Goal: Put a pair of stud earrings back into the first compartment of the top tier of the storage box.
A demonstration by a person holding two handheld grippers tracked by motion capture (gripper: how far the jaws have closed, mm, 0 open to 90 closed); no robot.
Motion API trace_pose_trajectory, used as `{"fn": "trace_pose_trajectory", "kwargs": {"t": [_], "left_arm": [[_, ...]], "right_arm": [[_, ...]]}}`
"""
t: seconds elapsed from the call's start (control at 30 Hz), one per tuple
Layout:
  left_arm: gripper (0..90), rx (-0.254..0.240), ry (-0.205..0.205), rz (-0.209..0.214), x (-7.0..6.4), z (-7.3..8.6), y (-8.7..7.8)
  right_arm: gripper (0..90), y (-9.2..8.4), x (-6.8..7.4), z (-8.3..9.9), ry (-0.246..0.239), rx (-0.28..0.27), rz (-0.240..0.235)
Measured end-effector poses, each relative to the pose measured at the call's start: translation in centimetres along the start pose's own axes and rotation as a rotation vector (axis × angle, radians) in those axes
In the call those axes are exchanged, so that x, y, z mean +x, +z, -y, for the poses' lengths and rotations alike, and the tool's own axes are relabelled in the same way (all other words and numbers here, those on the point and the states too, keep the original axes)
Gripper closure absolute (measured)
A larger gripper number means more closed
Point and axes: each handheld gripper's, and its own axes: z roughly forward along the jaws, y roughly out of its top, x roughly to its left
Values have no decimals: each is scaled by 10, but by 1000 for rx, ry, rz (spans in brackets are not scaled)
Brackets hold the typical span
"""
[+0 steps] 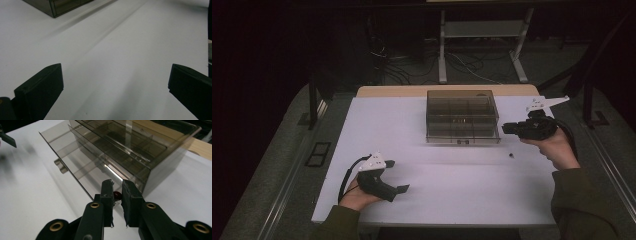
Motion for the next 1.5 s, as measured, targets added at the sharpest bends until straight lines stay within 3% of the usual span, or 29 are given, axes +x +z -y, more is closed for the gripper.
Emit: {"fn": "trace_pose_trajectory", "kwargs": {"t": [0.6, 1.5], "left_arm": [[0, -2, 2, 3, 1, 0, -1], [0, 0, 2, 5, 0, 0, -1]], "right_arm": [[783, 30, 20, -30, -54, -10, -58], [783, 78, 51, -56, -96, 8, -123]]}}
